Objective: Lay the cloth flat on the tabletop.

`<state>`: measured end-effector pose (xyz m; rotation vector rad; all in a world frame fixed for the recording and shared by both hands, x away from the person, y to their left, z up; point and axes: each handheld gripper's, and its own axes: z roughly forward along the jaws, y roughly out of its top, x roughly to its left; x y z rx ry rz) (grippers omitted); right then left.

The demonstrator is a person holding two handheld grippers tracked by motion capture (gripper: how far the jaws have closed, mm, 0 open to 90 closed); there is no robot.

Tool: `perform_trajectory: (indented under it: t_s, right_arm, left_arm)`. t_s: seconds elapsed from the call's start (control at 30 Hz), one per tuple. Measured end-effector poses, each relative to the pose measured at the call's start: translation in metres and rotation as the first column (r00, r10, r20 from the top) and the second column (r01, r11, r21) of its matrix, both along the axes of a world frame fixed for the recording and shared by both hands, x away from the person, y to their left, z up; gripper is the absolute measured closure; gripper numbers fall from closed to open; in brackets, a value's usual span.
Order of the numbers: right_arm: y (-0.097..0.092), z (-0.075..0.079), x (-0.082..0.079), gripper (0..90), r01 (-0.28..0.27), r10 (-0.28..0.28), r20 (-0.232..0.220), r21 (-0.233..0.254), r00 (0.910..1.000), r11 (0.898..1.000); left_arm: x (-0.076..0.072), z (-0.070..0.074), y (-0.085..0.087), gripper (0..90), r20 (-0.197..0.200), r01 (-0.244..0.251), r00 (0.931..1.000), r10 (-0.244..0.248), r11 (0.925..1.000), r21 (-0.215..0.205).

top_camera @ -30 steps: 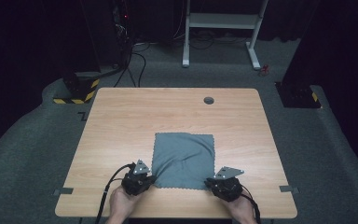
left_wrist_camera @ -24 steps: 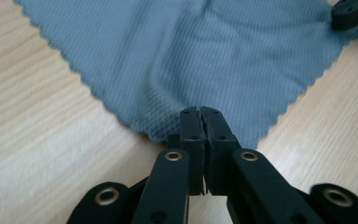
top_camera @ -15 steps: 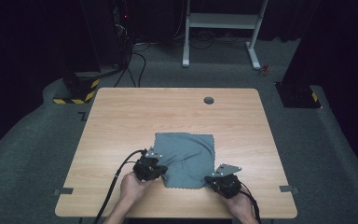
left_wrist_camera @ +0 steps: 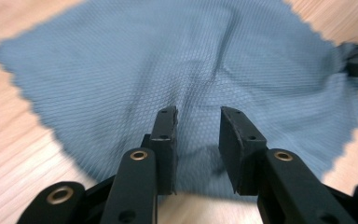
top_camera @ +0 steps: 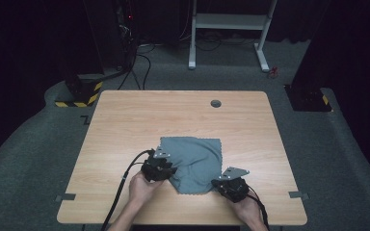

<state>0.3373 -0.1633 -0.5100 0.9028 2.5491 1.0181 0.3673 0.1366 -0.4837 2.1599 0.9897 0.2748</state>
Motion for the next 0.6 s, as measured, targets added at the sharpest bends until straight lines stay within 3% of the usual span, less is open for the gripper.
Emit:
perform_trajectory:
  t_s: [0.13,0.27,0.5,0.6]
  right_arm:
    - [0.000,-0.002,0.000,89.5,0.008,-0.008,-0.003,0.007,1.0000,1.000]
    - [0.000,-0.002,0.000,89.5,0.006,-0.006,0.000,0.004,1.0000,1.000]
    - [0.000,-0.003,0.000,89.4,0.008,-0.008,0.001,0.003,1.0000,1.000]
    - [0.000,-0.003,0.000,89.2,0.007,-0.007,0.003,-0.001,1.0000,1.000]
  left_arm:
    - [-0.021,0.009,0.011,67.1,0.058,-0.002,0.9983,0.002,0.9999,-0.016]
    - [-0.033,0.005,0.010,68.4,0.051,0.026,0.9984,-0.026,0.9996,0.006]
    - [-0.024,-0.012,-0.016,71.9,0.015,0.073,0.9971,-0.074,0.9966,0.037]
    - [-0.016,-0.018,-0.021,73.3,0.007,0.068,0.9977,-0.068,0.9971,0.036]
